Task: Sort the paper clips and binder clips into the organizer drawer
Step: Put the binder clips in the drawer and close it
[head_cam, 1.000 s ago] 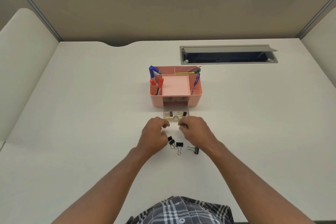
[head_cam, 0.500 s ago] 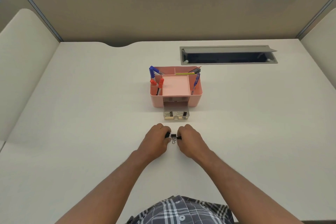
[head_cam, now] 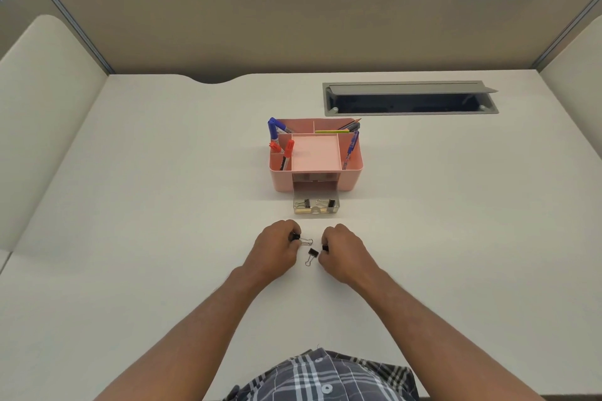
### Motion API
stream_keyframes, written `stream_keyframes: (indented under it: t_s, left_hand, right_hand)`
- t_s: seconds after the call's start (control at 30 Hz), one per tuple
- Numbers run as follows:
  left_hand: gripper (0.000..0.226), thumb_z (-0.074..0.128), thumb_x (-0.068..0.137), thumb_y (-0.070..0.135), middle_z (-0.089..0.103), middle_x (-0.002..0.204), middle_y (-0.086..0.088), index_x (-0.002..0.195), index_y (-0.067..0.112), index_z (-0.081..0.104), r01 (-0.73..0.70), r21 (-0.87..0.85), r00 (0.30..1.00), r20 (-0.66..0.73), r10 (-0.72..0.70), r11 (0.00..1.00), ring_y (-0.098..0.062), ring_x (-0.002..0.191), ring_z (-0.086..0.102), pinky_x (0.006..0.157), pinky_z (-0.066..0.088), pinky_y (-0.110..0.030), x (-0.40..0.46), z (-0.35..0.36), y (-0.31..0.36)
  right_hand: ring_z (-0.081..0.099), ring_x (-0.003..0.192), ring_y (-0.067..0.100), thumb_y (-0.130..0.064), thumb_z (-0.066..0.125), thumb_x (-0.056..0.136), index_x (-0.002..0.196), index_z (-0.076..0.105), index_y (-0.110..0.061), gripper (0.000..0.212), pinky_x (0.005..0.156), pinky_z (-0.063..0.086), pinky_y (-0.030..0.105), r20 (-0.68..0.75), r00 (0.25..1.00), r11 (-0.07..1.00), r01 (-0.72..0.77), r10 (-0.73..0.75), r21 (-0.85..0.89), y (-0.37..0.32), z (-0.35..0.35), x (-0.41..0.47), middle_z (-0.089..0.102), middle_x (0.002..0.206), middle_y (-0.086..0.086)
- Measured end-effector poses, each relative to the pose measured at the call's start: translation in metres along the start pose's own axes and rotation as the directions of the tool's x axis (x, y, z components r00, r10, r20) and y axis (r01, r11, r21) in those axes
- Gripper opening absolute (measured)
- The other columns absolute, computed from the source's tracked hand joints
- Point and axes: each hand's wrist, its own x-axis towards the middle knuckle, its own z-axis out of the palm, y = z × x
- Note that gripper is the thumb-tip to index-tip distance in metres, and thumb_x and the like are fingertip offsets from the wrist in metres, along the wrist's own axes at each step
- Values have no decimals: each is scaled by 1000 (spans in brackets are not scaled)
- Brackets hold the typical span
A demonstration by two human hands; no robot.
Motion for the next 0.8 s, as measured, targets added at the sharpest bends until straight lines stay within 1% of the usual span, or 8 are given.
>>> stream_keyframes:
  t_s: [0.1, 0.17, 0.27, 0.37, 0.43, 0.57, 0.7, 0.8]
  left_hand:
    - [9, 63, 88, 13, 64, 87, 5, 96, 16, 64, 26, -55, 999, -20, -27, 998, -15, 77, 58, 77, 51, -32, 0, 1, 0]
    - [9, 63, 88, 12, 65, 87, 5, 96, 16, 65, 46, -107, 997, -50, -51, 993, -14, 78, 61, 78, 52, -31, -2, 0, 0]
    - [9, 64, 88, 11, 67, 86, 5, 94, 16, 66, 37, -195, 990, -124, -62, 980, -12, 79, 62, 77, 53, -27, -2, -3, 6]
    - [11, 65, 88, 9, 68, 85, 7, 95, 17, 69, 11, -281, 967, -240, -81, 960, -7, 80, 62, 76, 51, -18, 2, -12, 17]
    - [11, 64, 88, 9, 68, 84, 7, 94, 17, 69, 3, -293, 953, -290, -91, 956, -5, 80, 62, 74, 48, -13, 11, -19, 26]
    - [7, 63, 89, 16, 67, 81, 10, 89, 21, 68, 36, -238, 947, -303, -109, 971, -9, 76, 62, 71, 50, -22, 33, -25, 39]
    - [6, 63, 90, 22, 69, 84, 6, 92, 20, 68, 129, -143, 934, -316, -169, 981, -14, 78, 62, 69, 50, -28, 47, -27, 47]
    - [9, 62, 91, 24, 71, 86, 1, 94, 19, 69, 181, -64, 932, -307, -192, 981, -19, 79, 64, 69, 53, -31, 55, -26, 48]
  right_hand:
    - [57, 80, 29, -16, 52, 82, 90, 61, -10, 14, 67, 48, 34, -14, 1000, 999, -18, 18, 36, 3, -2, 1, 54, 97, 8]
    - [59, 79, 25, -18, 54, 80, 86, 66, -14, 14, 63, 48, 30, 0, 999, 992, -48, 48, 115, 5, -6, 2, 60, 94, 4]
    - [62, 78, 17, -19, 60, 81, 83, 69, -19, 10, 67, 51, 28, 10, 998, 958, -68, 68, 277, 6, -23, 2, 67, 84, -3]
    - [65, 81, 10, -23, 67, 83, 89, 74, -23, 9, 76, 50, 22, -112, 987, 860, -39, 111, 509, 2, -47, 5, 71, 86, -8]
    - [66, 84, 8, -21, 66, 85, 96, 74, -23, 14, 79, 50, 20, -227, 961, 819, 1, 158, 574, -2, -59, 12, 71, 92, -9]
    - [65, 88, 11, -17, 61, 87, 104, 74, -19, 21, 81, 52, 24, -331, 917, 829, 1, 222, 559, -9, -67, 28, 72, 95, -5]
    - [65, 82, 17, -18, 61, 86, 97, 73, -20, 17, 74, 53, 29, -340, 906, 874, -64, 253, 481, -13, -63, 39, 73, 89, -2]
    - [63, 81, 21, -16, 60, 86, 97, 72, -16, 16, 72, 52, 30, -342, 914, 923, -79, 218, 377, -16, -60, 42, 72, 90, 1]
